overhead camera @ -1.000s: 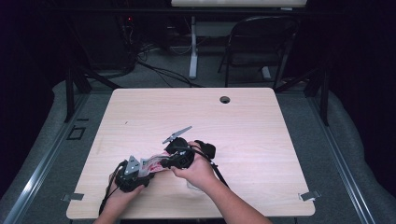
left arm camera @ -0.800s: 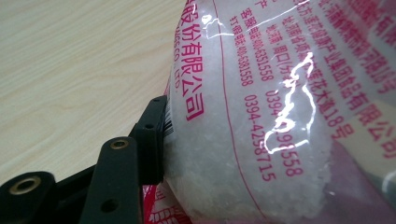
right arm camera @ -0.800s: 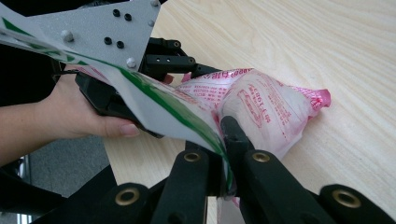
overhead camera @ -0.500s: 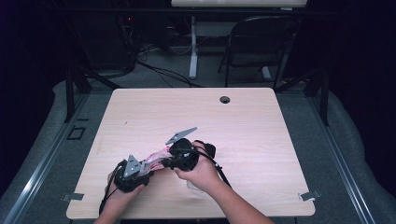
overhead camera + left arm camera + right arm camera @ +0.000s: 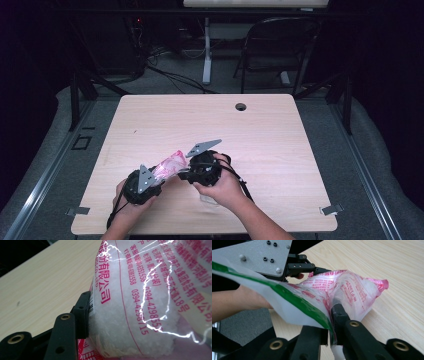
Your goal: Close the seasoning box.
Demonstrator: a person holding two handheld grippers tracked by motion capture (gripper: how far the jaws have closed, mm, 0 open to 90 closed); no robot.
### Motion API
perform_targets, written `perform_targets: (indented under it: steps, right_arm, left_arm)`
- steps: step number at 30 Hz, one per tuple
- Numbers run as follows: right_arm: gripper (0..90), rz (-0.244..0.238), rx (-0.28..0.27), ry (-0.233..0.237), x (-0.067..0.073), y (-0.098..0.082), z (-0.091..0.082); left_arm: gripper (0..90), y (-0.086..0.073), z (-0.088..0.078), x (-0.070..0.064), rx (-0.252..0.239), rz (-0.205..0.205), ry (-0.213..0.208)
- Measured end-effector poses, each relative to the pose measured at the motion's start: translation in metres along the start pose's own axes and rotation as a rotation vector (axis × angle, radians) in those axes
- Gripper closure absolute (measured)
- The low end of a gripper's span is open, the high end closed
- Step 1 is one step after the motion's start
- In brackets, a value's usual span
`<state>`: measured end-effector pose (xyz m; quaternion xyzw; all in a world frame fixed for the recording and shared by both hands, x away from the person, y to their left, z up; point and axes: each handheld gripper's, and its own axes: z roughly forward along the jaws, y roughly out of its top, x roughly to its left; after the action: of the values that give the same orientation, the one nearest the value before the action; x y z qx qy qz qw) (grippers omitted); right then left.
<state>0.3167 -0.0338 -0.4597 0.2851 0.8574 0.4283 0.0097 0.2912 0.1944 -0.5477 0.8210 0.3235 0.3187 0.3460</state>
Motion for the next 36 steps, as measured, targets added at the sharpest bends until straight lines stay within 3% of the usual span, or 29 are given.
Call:
perform_targets:
  steps: [5,17,27,30,36]
  right_arm:
    - [83.1,0.03,-0.062,0.024,-0.005,-0.01,-0.015]
    - [76.2,0.035,-0.114,0.02,-0.016,-0.028,-0.042]
    - [72.4,0.034,-0.144,0.012,-0.019,-0.032,-0.066]
    - [73.4,0.029,-0.142,0.012,-0.018,-0.033,-0.067]
    - [75.5,0.008,-0.144,-0.006,-0.012,-0.032,-0.065]
  left_arm:
    - [51.8,0.008,-0.002,-0.005,-0.009,0.038,0.032]
    - [52.3,0.03,0.004,-0.017,0.0,0.119,0.083]
    - [52.5,0.043,0.005,-0.021,-0.005,0.138,0.11]
    - [52.6,0.045,0.005,-0.023,0.002,0.161,0.126]
    - [52.8,0.046,0.005,-0.023,-0.002,0.158,0.127]
